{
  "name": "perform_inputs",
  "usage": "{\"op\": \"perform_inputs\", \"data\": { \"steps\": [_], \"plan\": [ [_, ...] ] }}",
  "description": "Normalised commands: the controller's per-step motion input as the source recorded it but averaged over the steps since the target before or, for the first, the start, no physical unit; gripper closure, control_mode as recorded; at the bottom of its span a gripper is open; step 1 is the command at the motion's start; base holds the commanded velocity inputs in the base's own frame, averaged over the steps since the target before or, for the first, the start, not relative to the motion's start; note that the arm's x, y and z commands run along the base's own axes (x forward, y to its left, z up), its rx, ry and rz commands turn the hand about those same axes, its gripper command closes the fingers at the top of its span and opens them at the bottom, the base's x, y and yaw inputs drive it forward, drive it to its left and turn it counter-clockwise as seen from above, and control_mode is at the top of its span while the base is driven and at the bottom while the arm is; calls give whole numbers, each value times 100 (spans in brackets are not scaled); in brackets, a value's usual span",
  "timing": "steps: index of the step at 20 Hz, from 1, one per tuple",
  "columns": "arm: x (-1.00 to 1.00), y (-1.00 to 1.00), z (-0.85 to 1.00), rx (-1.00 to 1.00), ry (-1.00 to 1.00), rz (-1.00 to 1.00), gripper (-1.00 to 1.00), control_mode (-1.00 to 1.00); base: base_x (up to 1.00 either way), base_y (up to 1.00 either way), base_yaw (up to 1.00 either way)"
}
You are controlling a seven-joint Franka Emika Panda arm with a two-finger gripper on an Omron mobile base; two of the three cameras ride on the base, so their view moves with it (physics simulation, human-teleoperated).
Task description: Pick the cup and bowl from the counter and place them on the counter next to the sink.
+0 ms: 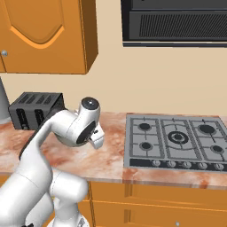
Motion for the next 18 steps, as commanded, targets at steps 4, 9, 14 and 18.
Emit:
{"op": "perform_inputs", "data": {
  "steps": [4, 9, 14, 18],
  "plan": [
    [-58, 0, 62, 0, 4, 6, 100, -100, 0, 0, 0],
    [-54, 0, 40, 0, 0, 7, 100, -100, 0, 0, 0],
    [-67, 1, 20, 0, 0, 6, 100, -100, 0, 0, 0],
    [-46, 5, 1, 0, -3, 3, 100, -100, 0, 0, 0]
  ]
}}
